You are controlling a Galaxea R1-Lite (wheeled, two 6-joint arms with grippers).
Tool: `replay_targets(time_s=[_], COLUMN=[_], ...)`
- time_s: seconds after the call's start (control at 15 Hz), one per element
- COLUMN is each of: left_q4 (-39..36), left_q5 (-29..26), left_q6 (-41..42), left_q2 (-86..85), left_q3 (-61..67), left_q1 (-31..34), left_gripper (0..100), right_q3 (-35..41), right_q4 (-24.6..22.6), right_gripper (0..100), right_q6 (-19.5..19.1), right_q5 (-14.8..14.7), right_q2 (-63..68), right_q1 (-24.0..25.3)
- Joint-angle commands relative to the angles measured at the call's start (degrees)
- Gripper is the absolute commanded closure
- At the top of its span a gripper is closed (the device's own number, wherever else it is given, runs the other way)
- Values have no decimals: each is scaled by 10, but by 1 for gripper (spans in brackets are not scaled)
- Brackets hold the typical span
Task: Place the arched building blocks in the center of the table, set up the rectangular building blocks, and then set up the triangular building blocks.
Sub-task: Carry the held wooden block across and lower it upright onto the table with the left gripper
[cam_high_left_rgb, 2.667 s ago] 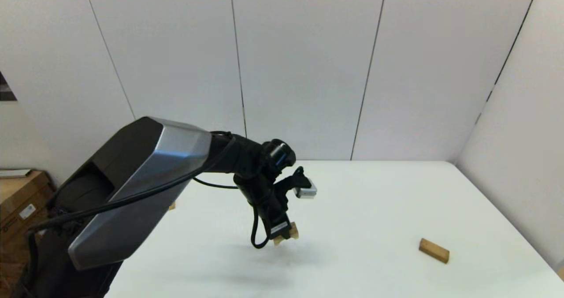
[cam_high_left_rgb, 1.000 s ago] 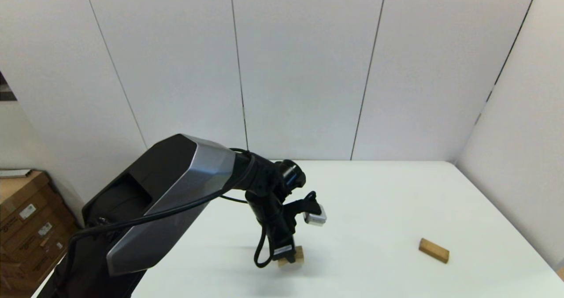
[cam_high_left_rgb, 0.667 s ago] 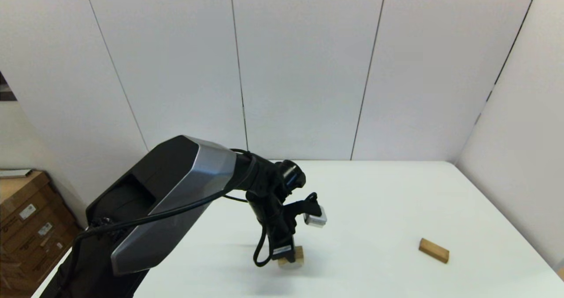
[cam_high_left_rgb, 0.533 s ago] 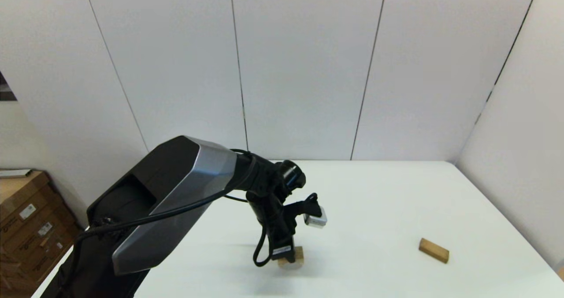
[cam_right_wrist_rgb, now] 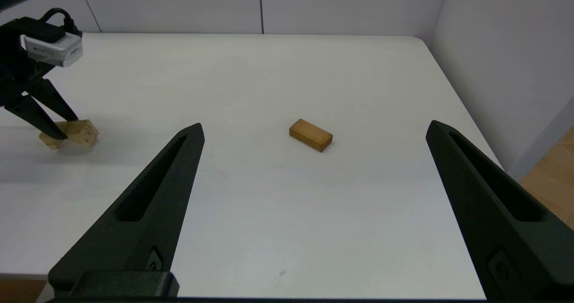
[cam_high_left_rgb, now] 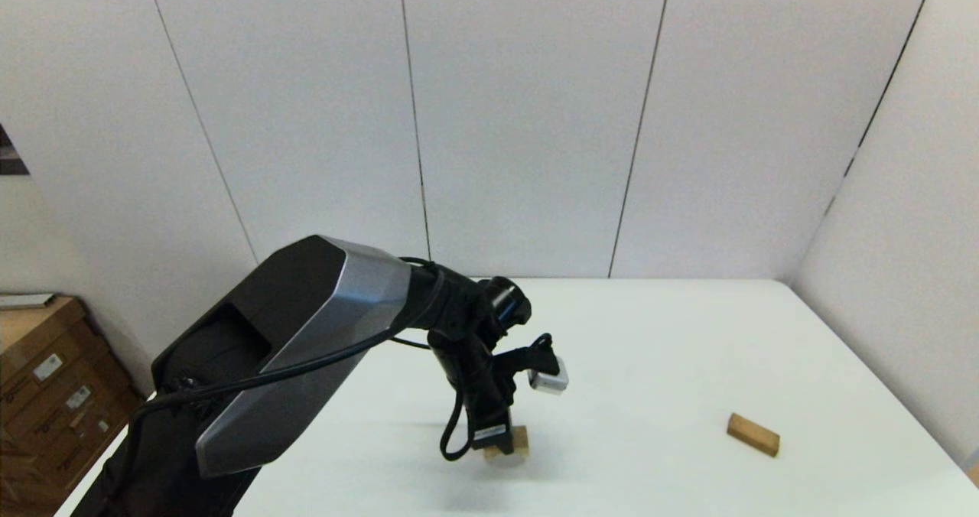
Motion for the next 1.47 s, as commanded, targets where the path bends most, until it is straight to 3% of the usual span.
replay_targets(time_s=[0.07, 0.93, 1.0, 1.47], left_q4=[3, 16, 18, 27], left_q5=[0, 1, 1, -3], left_q6=[7, 14, 14, 7], left_q2=[0, 19, 20, 12], left_q3=[-1, -24, -25, -58], left_q1=[-1, -6, -6, -5], left_gripper=[100, 100, 0, 0], right_q3=[0, 0, 0, 0], right_q4=[0, 0, 0, 0], right_gripper=[0, 0, 0, 0], right_q6=[0, 0, 0, 0], right_q5=[0, 0, 0, 0], right_q2=[1, 1, 1, 1], right_q1=[0, 0, 0, 0])
